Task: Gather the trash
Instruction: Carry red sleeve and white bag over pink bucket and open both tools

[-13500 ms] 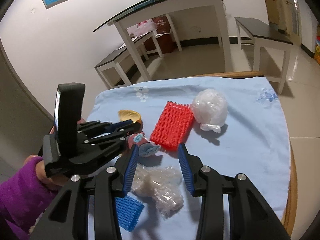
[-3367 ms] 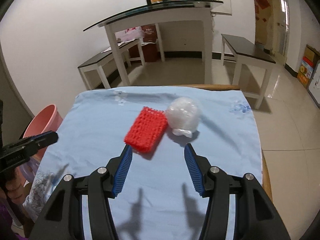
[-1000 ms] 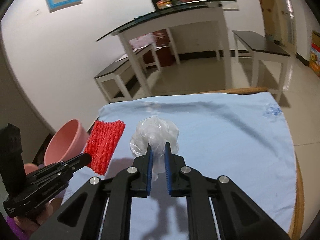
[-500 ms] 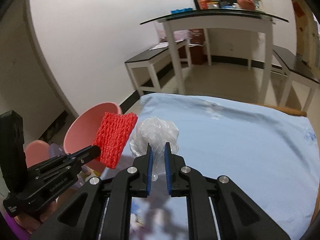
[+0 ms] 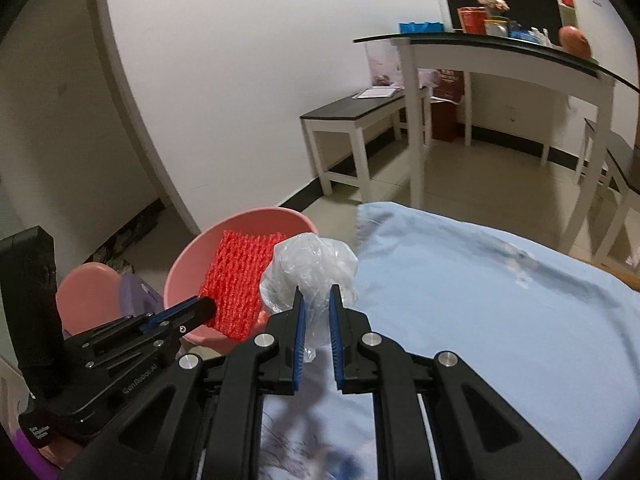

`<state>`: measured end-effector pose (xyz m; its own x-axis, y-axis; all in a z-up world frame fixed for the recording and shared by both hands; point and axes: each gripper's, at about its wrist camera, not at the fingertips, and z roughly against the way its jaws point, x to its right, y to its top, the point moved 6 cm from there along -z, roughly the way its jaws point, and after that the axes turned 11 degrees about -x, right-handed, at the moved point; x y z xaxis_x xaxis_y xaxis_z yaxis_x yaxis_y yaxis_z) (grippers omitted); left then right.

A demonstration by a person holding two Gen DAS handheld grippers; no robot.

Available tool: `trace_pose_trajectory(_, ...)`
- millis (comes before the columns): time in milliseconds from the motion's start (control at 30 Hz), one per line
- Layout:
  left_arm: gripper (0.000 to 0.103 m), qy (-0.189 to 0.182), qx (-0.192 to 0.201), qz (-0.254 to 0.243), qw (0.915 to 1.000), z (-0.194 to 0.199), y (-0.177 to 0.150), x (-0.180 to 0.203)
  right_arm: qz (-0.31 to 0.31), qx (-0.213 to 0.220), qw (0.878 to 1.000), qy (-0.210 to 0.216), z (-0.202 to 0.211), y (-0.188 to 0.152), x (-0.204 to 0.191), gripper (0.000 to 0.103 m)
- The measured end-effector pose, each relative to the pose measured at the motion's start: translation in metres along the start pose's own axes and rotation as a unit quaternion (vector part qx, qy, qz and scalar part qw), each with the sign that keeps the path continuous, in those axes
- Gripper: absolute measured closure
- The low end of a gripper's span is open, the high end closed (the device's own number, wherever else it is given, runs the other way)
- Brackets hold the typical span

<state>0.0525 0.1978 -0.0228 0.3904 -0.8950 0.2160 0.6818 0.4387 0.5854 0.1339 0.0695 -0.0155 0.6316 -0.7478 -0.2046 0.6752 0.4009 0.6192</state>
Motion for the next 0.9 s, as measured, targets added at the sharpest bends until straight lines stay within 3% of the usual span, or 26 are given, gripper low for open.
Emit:
trace_pose_trajectory(433,0.094,0.024,0.009,0.041,0.9988,0.002,0.007,-0.054,0.036,-0.018,0.999,0.013,-0.035,0.012,-0.042,0.092)
trace_pose_trajectory(900,0.093,0.028,0.003,0.049,0.9984,-0.006,0.009,-0.072,0.049,-0.042,0.998,0.019,-0.078,0.018,-0.065,0.091)
